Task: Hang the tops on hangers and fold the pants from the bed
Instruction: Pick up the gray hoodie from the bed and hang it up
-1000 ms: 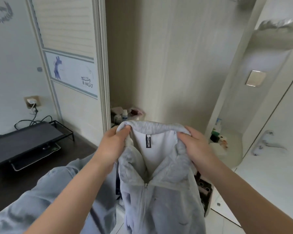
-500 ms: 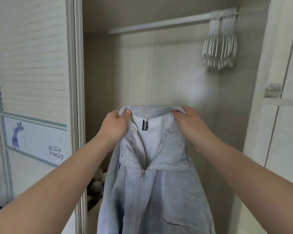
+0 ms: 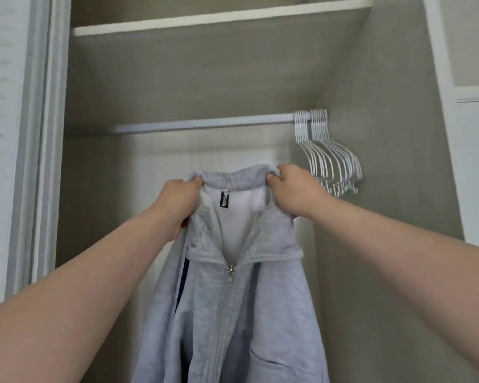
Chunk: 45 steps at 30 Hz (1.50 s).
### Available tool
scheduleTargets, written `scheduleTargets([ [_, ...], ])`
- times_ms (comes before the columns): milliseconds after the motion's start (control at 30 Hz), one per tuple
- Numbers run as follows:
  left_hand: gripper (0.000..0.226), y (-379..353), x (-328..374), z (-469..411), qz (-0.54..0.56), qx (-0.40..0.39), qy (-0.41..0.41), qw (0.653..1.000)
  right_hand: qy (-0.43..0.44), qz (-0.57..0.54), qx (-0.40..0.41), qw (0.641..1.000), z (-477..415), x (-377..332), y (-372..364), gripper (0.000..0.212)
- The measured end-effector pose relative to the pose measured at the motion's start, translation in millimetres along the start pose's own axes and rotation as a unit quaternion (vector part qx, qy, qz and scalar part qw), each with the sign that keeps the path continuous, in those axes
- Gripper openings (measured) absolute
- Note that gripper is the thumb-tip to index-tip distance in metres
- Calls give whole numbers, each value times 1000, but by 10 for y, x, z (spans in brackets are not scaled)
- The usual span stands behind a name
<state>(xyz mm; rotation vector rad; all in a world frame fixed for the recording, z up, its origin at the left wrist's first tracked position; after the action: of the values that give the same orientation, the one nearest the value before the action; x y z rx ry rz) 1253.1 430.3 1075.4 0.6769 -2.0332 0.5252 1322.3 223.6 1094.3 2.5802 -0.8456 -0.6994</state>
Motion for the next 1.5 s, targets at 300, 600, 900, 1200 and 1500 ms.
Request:
scheduleTargets([
  [300,12,-464,294,-657,44,-9,14,999,89,327,104,935,-805,71,283,33],
  [600,36,-717,114,-746,67,-20,66,995,-6,481,60,875,-1130,427,144,50],
  [900,26,-635,43,-897,40,-1,18,999,24,464,118,878,-1428,569,105,39],
  [1200,32,-538,-9,-924,16,20,13,1000,59,337,201,918,-1460,435,217,29],
  [1500,21,-160,-163,-803,11,72,8,997,-74,-205,181,959,-789,377,58,17],
])
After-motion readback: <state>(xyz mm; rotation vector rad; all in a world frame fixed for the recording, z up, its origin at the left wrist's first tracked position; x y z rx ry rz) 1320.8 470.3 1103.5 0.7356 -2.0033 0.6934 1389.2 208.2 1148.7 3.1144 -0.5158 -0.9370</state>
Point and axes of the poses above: each hand's wrist, its own z-axis away from the middle knuckle, its own y-axis out of the back of the hand, x = y × z, the point moved 2 cm from there along -z, towards the middle knuckle, and after that the axes turned 6 degrees about x, right-handed, at the moved point
